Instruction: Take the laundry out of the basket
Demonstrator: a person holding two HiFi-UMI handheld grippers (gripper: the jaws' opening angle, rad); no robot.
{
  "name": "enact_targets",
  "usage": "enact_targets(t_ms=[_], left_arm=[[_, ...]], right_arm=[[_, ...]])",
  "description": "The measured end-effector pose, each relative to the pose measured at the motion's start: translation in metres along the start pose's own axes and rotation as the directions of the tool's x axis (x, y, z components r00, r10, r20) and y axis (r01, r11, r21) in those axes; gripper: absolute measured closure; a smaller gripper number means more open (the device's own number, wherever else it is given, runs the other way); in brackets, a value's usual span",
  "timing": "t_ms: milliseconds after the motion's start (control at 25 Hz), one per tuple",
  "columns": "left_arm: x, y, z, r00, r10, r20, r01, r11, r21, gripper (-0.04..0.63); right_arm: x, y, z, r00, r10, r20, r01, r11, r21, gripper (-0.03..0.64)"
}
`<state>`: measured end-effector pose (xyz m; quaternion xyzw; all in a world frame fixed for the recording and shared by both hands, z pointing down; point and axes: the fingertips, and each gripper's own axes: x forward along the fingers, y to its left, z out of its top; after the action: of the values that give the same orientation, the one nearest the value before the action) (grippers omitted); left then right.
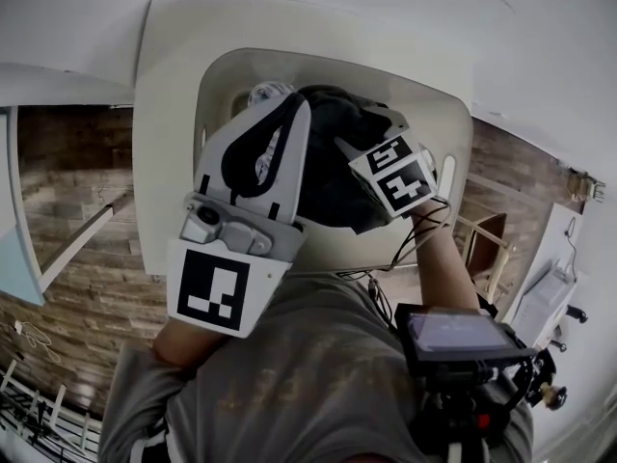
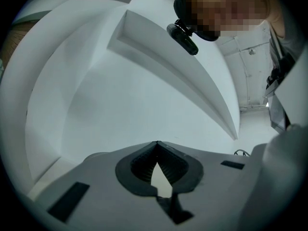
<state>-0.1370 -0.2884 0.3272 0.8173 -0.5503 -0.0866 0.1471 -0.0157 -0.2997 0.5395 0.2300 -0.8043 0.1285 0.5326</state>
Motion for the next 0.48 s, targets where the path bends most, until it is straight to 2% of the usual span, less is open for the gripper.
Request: enact_targets(t_ms=[80, 200, 480], left_arm=[[0.001, -0.001, -0.001, 1.0, -0.001, -0.005, 0.001, 1.0, 0.006, 0.588], [0.0, -0.003, 0.001, 1.0, 0.003, -0.003, -0.003, 1.0, 0.019, 0.588], [-0.017, -0.02, 0.016, 1.0, 0.003, 0.029, -0.005, 0.997, 0.076, 0.588]], right_arm=[[-0.002, -0.003, 0.001, 1.0, -0.017, -0.002, 0.017, 1.0, -0.021, 0.536], [-0.008, -0.008, 0.004, 0.999, -0.021, 0.033, 0.021, 0.999, -0.025, 0.565], [-0.049, -0.003, 0.023, 0.98, -0.052, 0.193, 0.042, 0.998, 0.055, 0.574]])
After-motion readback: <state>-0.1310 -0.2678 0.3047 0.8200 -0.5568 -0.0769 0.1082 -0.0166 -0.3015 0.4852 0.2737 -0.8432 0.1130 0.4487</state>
